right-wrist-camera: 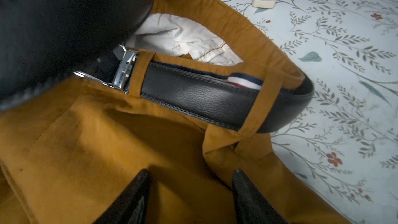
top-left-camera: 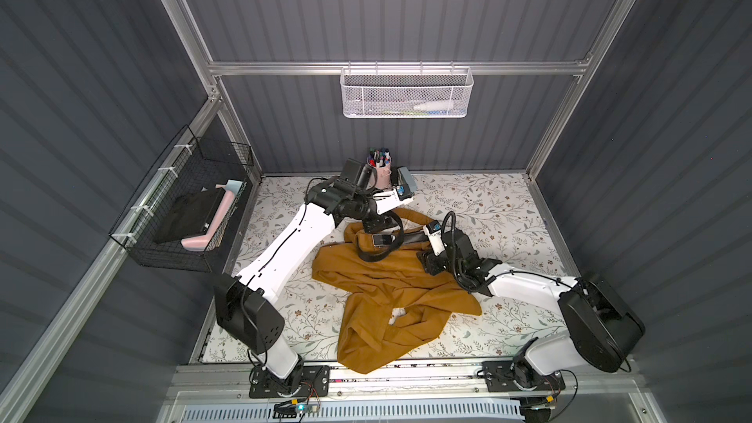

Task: Remove the belt from the trousers

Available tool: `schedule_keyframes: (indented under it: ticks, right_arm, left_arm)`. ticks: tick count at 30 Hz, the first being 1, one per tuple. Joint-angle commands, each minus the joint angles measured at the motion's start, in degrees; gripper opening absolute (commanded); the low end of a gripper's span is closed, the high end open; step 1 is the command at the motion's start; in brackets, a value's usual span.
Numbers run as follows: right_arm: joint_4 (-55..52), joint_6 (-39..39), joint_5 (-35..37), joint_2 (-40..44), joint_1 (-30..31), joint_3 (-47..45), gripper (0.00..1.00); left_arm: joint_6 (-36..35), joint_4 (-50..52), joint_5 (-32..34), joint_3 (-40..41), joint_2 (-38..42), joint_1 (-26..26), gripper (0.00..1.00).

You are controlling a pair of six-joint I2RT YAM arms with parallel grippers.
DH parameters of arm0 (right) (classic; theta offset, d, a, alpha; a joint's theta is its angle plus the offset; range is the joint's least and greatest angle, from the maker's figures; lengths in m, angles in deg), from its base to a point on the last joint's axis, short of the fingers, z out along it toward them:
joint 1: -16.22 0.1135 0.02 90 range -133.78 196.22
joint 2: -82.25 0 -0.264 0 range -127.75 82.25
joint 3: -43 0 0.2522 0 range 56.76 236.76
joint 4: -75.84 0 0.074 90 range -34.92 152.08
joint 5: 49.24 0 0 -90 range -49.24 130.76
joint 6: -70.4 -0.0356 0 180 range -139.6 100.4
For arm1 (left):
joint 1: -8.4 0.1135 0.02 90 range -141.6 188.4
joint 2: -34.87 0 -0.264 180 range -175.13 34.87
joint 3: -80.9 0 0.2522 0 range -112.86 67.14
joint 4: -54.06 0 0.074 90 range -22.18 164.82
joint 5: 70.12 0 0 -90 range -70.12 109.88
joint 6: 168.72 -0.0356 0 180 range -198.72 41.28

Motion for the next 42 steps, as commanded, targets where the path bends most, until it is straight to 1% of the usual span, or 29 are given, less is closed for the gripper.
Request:
schedule_keyframes:
  ticks: [1,4,6,9,10,11,15,16,18,21,22,24,25,26,28,31,33,36,40,42]
  right_arm:
    - [3.6,-2.7,-1.2,2.2,-0.8,-2.6,0.64]
    - [3.3,-3.4,-1.4,2.2,-0.9,-3.0,0.64]
    - [3.2,-4.0,-1.3,2.0,-1.0,-3.4,0.64]
    - [3.8,-4.8,-1.4,1.7,-1.0,-4.3,0.64]
    - [3.9,-4.9,-1.5,1.6,-1.0,-4.4,0.64]
    - [3.8,-5.0,-1.5,1.5,-1.0,-4.7,0.63]
    - [4.0,-5.1,0.1,1.3,-1.0,-5.7,0.63]
    - [4.1,-5.1,0.3,1.1,-1.1,-5.8,0.63]
    - [3.8,-4.9,0.4,0.9,-1.1,-5.7,0.63]
    - [3.7,-4.6,0.4,0.7,-1.1,-5.6,0.63]
    - [3.7,-4.6,0.5,0.6,-1.1,-5.6,0.63]
    - [3.6,-4.7,0.3,0.5,-1.1,-5.6,0.63]
    - [3.7,-4.9,0.2,0.4,-1.2,-5.6,0.63]
    - [3.6,-5.2,-0.1,0.4,-1.3,-5.4,0.63]
    - [3.8,-5.1,-0.9,0.1,-1.2,-5.2,0.63]
    - [3.3,-4.9,-0.6,-0.4,-1.3,-4.5,0.63]
    - [3.3,-4.9,-0.4,-0.3,-1.2,-4.4,0.63]
    - [3.7,-5.2,-0.3,-0.2,-1.2,-4.8,0.63]
    - [3.5,-5.3,-1.3,0.1,-1.2,-5.0,0.63]
    - [3.4,-5.2,-1.6,0.5,-1.2,-5.2,0.63]
  left_arm:
    - [0.8,3.1,-0.9,-0.7,-5.9,-0.7,0.49]
    - [1.4,3.3,-0.6,-2.7,-9.4,-2.7,0.43]
    - [1.6,3.2,0.7,-3.5,-11.5,-4.1,0.43]
    - [4.0,2.2,8.6,-4.6,-15.5,-4.3,0.43]
    - [5.9,2.3,10.5,-4.9,-16.1,-4.3,0.43]
    - [7.2,1.8,12.5,-4.9,-15.9,-4.2,0.43]
    - [7.3,-1.2,14.9,-2.9,-13.2,-3.5,0.43]
    - [7.3,-1.1,15.4,-3.0,-12.9,-3.1,0.45]
    - [7.3,-1.3,15.4,-2.1,-12.2,-2.1,0.52]
    - [9.1,-3.2,14.8,0.6,-10.3,0.0,0.57]
    - [10.0,-3.5,14.7,1.4,-9.7,0.8,0.57]
    - [11.0,-3.3,13.7,2.1,-8.8,2.0,0.51]
    - [9.9,-2.8,12.6,2.6,-8.6,2.2,0.46]
    - [6.0,-2.2,12.4,3.3,-8.6,2.1,0.45]
    - [-0.3,0.8,13.1,4.0,-9.6,1.1,0.44]
    - [-3.8,3.6,15.7,4.3,-11.9,-0.4,0.45]
    - [-4.5,3.3,18.0,4.6,-12.9,-1.0,0.46]
    - [-5.5,2.4,19.2,5.1,-14.1,-1.3,0.55]
    - [-5.9,0.6,21.9,4.5,-17.3,-1.7,0.62]
    - [-5.8,-1.3,23.3,4.5,-19.0,-1.7,0.63]
